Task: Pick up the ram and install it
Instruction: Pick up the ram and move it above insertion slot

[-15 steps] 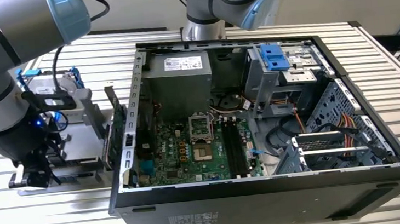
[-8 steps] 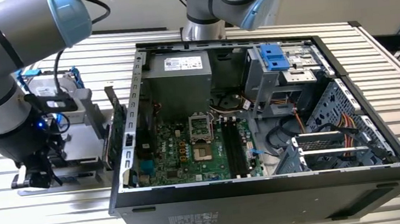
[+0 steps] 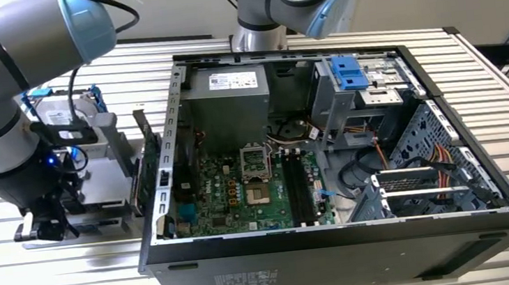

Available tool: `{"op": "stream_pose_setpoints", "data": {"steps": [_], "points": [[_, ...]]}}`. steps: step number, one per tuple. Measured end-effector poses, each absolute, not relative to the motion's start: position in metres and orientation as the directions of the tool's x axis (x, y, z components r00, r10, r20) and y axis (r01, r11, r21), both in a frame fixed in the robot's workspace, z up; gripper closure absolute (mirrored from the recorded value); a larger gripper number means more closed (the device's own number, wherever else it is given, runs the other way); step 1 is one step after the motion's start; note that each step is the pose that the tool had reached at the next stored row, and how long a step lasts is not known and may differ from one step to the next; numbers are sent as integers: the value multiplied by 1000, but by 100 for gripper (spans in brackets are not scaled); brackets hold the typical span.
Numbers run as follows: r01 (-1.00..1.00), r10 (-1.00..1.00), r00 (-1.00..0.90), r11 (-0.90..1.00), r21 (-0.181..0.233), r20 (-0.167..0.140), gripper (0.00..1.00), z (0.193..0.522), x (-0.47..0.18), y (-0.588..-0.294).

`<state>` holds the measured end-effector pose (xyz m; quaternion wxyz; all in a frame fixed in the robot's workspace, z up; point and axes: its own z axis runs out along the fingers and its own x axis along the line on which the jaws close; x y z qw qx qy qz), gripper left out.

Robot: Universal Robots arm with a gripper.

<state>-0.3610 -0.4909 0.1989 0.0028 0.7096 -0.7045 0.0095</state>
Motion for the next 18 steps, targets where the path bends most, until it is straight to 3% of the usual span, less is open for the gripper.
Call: {"op": "stream_pose_setpoints", "data": {"steps": [17, 18], "points": [[-1000, -1000, 17, -17, -11, 17, 0, 196, -361, -492], [-1000, -1000, 17, -17, -11, 17, 100, 196, -361, -492]]}}
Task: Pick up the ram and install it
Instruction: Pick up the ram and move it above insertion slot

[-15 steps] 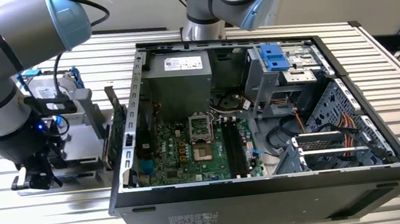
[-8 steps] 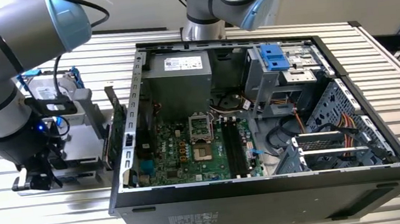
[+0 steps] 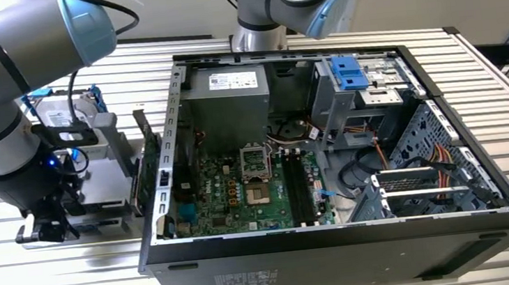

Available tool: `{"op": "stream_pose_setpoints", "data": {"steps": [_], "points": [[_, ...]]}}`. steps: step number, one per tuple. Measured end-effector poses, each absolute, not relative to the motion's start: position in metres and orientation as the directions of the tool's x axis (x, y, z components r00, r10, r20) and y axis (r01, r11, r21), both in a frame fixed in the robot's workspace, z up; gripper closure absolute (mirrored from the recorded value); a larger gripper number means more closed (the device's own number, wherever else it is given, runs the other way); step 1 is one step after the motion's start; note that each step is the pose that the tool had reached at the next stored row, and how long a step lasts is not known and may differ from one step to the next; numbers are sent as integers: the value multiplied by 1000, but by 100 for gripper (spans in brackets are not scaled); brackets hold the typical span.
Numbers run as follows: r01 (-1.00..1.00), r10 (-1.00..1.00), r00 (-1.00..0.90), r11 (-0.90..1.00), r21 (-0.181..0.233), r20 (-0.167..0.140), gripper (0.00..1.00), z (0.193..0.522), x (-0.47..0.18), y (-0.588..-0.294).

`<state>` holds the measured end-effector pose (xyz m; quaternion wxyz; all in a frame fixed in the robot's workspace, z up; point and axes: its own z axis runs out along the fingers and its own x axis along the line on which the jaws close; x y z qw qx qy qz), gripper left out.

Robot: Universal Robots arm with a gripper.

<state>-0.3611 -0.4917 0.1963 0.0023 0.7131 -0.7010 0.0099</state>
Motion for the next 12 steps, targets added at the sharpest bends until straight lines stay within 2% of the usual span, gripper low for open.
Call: {"op": "stream_pose_setpoints", "data": {"steps": [12], "points": [[-1000, -1000, 17, -17, -11, 17, 100, 196, -361, -492]]}}
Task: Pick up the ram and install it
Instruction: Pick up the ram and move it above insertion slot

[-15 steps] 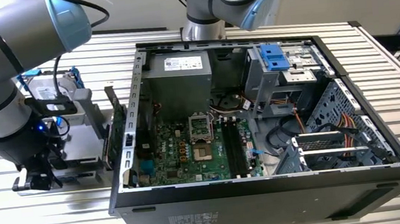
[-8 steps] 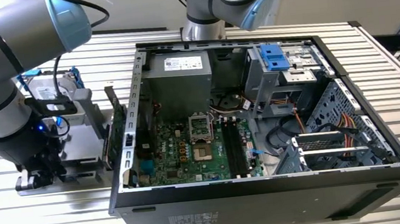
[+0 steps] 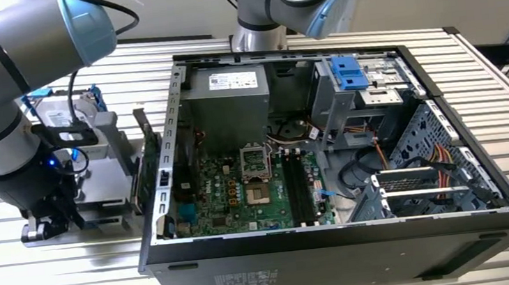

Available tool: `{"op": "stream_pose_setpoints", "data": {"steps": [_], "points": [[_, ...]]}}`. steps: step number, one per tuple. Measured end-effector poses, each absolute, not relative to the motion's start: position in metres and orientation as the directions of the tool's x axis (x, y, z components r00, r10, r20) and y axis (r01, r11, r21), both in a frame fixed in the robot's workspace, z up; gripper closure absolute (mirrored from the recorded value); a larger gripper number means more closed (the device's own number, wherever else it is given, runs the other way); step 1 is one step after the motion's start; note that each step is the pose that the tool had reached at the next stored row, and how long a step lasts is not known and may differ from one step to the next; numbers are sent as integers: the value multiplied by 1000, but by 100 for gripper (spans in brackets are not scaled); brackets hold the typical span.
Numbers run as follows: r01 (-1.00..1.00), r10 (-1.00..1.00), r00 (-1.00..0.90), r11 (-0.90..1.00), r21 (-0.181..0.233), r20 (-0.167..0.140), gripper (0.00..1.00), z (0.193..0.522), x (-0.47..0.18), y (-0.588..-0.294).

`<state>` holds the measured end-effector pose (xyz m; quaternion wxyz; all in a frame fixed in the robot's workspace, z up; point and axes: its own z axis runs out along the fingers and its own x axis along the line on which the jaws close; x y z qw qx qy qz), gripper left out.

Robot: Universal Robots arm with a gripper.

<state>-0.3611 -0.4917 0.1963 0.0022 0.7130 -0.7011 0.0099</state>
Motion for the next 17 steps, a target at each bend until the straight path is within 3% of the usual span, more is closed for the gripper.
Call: {"op": "stream_pose_setpoints", "data": {"steps": [17], "points": [[-1000, -1000, 15, -15, -11, 17, 100, 204, -361, -492]]}}
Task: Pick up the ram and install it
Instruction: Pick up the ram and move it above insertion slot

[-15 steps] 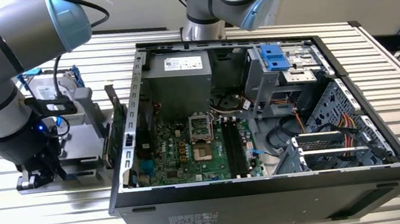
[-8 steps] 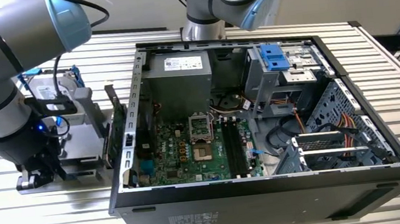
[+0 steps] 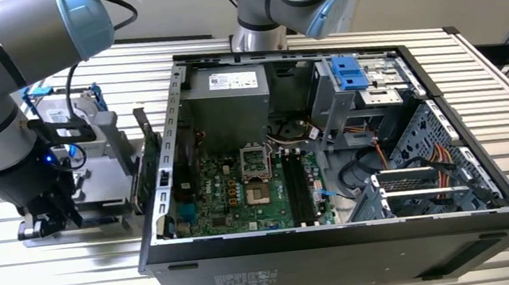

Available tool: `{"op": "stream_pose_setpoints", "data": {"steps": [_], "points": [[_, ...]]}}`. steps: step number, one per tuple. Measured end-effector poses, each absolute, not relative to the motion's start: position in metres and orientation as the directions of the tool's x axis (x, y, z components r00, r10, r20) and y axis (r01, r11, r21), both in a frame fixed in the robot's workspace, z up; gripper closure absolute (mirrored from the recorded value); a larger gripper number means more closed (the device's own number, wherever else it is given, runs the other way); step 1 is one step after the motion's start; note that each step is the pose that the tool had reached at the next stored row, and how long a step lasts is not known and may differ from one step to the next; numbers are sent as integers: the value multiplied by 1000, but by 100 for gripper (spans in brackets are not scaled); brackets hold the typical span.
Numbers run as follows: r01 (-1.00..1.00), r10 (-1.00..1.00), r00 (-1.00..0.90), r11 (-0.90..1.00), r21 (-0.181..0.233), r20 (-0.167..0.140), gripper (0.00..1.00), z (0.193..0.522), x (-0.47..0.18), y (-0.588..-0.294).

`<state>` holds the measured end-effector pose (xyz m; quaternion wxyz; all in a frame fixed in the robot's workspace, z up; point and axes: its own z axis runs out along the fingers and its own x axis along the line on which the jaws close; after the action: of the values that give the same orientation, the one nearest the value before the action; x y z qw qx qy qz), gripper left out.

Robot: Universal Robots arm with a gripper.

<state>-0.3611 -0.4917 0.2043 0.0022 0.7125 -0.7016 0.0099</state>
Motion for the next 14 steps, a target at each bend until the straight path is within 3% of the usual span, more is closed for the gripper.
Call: {"op": "stream_pose_setpoints", "data": {"steps": [14], "points": [[-1000, -1000, 12, -12, -11, 17, 100, 220, -361, -492]]}}
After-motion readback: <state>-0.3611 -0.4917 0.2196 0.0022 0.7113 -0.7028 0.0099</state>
